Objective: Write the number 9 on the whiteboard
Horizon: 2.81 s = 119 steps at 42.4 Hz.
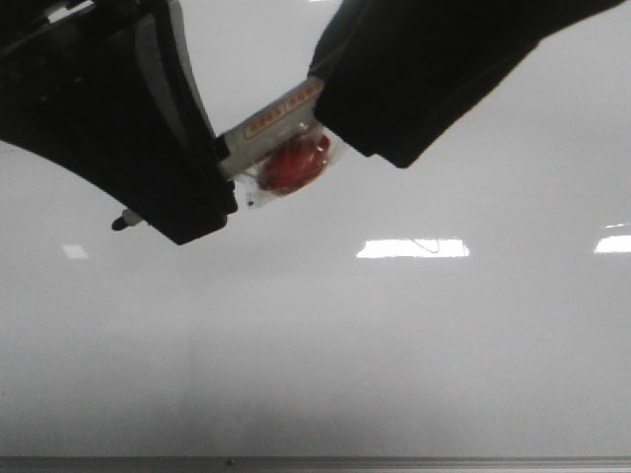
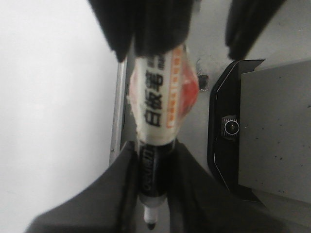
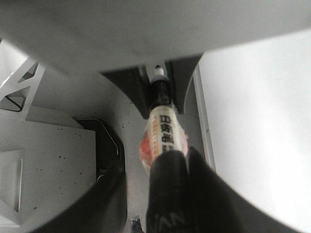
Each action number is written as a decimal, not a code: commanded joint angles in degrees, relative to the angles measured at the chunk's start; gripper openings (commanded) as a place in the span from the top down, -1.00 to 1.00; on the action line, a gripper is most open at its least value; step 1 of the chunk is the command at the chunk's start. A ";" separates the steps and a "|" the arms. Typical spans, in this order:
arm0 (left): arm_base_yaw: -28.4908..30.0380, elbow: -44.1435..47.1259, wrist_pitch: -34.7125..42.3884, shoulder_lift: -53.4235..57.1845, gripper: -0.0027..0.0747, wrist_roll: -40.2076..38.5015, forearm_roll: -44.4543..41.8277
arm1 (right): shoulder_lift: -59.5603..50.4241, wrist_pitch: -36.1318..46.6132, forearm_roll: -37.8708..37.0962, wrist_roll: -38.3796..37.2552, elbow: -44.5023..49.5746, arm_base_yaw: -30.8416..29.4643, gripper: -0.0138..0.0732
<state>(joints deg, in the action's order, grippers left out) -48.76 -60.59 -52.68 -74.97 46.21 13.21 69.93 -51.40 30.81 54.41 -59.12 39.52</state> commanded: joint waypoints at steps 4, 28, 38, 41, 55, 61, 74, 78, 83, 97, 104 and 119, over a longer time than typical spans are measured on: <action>-0.50 -1.84 2.01 1.84 0.86 -0.07 1.14 | -1.12 1.91 2.21 0.44 -2.11 0.14 0.50; 5.84 -2.83 3.05 10.65 -0.21 -4.11 0.55 | -6.17 -4.88 -11.10 -16.04 -3.74 -5.67 0.84; 16.94 -0.32 0.44 18.00 -0.21 -10.52 0.55 | -14.94 -1.60 -13.14 -31.52 -0.48 -18.32 0.84; 19.60 1.13 0.44 19.76 -0.21 -10.76 0.55 | -19.21 5.42 -12.66 -34.49 3.39 -20.69 0.84; 21.51 1.99 0.56 20.68 -0.21 -10.76 1.21 | -22.10 26.73 -11.30 -34.58 14.46 -20.51 0.84; 21.51 1.99 0.79 20.68 -0.21 -10.76 1.29 | -17.82 29.11 -11.13 -34.58 12.17 -20.51 0.84; 21.51 1.99 0.93 20.68 -0.21 -10.76 1.29 | -7.57 30.59 -11.13 -34.63 6.08 -20.51 0.84; 21.51 1.99 0.93 20.68 -0.21 -10.76 1.29 | -4.97 31.68 -11.13 -34.63 4.92 -20.51 0.84; 21.51 1.99 0.93 20.68 -0.21 -10.76 1.29 | -1.91 32.05 -11.13 -34.63 3.01 -20.51 0.84; 21.51 1.99 0.93 20.68 -0.21 -10.76 1.29 | 7.08 33.07 -10.97 -34.63 -4.03 -19.73 0.84; 21.51 1.99 0.93 20.68 -0.21 -10.76 1.29 | 11.09 27.27 -10.97 -34.57 -6.80 -17.49 0.84; 21.51 1.99 2.05 20.68 -0.21 -10.76 1.29 | 7.20 25.49 -13.68 -34.68 -6.84 -23.40 0.84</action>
<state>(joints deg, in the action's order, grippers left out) -27.35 -57.18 -54.50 -55.10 35.98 13.01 79.51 -31.31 18.07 19.90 -63.65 17.20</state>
